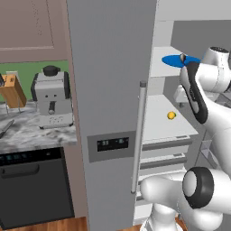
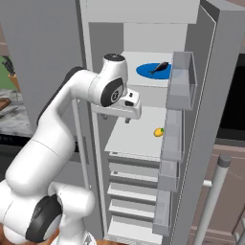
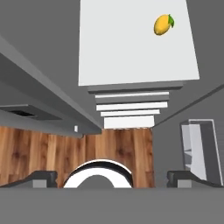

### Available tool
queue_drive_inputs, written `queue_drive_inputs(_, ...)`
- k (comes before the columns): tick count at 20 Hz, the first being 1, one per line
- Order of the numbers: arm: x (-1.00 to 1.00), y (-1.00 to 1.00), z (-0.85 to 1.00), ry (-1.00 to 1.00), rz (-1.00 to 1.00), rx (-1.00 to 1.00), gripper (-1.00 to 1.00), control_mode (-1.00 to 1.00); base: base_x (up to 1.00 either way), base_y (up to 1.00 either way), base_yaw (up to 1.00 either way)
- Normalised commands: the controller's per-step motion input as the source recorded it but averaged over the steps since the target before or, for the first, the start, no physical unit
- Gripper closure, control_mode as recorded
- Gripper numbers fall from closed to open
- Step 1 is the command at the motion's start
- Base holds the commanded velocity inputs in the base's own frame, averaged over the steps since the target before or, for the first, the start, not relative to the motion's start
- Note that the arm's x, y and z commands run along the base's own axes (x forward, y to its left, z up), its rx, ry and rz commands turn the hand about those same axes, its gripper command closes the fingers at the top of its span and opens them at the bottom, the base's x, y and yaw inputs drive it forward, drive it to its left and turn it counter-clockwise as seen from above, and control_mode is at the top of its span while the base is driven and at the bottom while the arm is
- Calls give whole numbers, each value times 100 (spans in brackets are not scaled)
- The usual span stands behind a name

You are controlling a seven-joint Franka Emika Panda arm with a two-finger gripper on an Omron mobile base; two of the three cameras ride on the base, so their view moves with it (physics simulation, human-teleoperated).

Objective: Retrieve the fish from the fridge and place it on the cutting board.

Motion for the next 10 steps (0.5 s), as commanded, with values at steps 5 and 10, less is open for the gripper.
queue_drive_inputs(5, 3, 0, 34, -7, 0, 0, -100, -100, 0, 0, 0)
queue_drive_inputs(10, 13, 0, 0, -21, 0, 0, -100, -100, 0, 0, 0)
